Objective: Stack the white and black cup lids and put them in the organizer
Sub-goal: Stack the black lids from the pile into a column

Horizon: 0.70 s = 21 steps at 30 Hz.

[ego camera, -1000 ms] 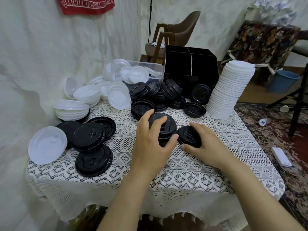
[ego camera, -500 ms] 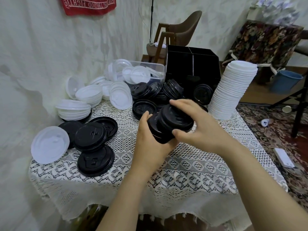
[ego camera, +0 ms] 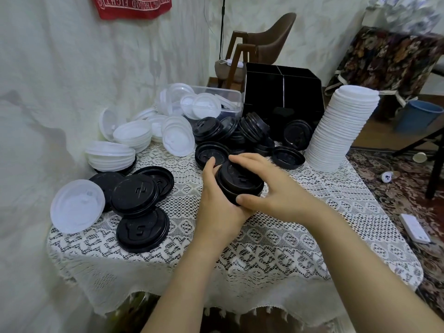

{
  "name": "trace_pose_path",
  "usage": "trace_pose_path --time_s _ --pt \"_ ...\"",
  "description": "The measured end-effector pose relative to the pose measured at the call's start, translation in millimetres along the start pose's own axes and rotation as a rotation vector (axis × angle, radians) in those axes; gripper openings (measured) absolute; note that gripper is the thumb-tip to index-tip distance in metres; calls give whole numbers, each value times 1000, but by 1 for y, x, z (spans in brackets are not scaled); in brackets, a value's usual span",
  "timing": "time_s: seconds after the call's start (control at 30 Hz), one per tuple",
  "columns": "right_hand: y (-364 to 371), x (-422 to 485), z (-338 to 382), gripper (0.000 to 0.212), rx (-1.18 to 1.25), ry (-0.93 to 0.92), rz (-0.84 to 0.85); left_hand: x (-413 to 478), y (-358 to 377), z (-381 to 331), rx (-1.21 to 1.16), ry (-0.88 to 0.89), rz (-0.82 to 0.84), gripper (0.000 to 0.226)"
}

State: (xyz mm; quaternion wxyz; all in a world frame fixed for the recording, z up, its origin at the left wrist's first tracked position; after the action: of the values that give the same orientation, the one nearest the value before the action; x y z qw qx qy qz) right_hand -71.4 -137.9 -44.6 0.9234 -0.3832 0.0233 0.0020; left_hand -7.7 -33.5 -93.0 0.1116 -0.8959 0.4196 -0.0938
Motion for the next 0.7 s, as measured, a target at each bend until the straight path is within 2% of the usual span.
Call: trace_pose_path --time_s 0.17,0.33,0.4,0.53,0.7 --pt "0 3 1 73 16 38 21 -2 1 -1 36 23 -27 112" --pt "-3 5 4 71 9 48 25 -7 4 -18 463 319 -126 78" --pt "-4 5 4 70 29 48 23 -6 6 -17 580 336 -121 71" --pt "-3 4 0 69 107 36 7 -5 6 -14 594 310 -111 76" --pt "0 1 -6 71 225 -2 -3 -5 6 -13 496 230 -96 81"
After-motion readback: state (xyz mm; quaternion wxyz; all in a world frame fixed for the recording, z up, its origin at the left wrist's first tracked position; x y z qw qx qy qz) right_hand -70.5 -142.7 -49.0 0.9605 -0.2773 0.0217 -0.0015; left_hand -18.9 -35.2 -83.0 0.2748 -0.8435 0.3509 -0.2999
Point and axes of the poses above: each hand's wrist, its own x-axis towards the middle knuckle, its own y-axis out of the palm, z = x × y, the point moved 4 cm from there along x, towards the middle knuckle, and after that the axes turned 14 degrees about z, right-handed, at the moved point
